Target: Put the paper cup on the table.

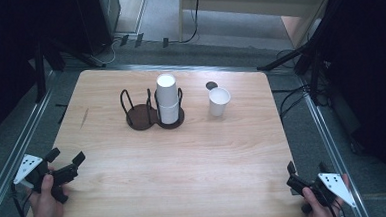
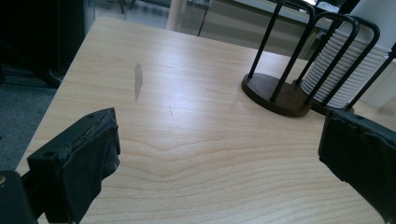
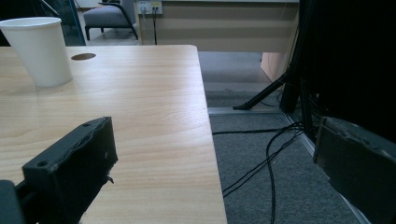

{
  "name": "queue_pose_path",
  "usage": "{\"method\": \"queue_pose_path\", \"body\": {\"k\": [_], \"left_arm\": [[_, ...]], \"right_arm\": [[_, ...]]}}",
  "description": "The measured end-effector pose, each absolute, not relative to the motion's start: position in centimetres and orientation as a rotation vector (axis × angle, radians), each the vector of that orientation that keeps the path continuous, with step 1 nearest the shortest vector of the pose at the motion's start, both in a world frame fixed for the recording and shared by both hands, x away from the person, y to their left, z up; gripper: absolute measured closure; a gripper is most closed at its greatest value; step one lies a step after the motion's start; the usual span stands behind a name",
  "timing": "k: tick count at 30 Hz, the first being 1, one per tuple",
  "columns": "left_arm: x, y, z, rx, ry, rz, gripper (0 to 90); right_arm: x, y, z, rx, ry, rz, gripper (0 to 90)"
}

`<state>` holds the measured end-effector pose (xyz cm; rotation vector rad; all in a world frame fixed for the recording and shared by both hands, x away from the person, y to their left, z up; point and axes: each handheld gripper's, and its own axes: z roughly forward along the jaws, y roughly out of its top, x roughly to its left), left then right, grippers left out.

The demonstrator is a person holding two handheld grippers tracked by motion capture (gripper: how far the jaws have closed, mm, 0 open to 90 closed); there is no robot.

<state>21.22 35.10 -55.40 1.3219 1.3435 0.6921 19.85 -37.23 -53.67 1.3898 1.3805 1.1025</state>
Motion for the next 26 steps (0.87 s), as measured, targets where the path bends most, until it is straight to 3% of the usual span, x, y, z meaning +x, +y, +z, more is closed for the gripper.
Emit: {"method": "queue_pose_path", "body": {"k": [26], "left_arm": [[21.3,34.8,-55.4,1.345,1.346,0.702,0.0]], "right_arm": [[19.4,-36.1,-54.7,1.321,1.408,1.05,0.0]]}}
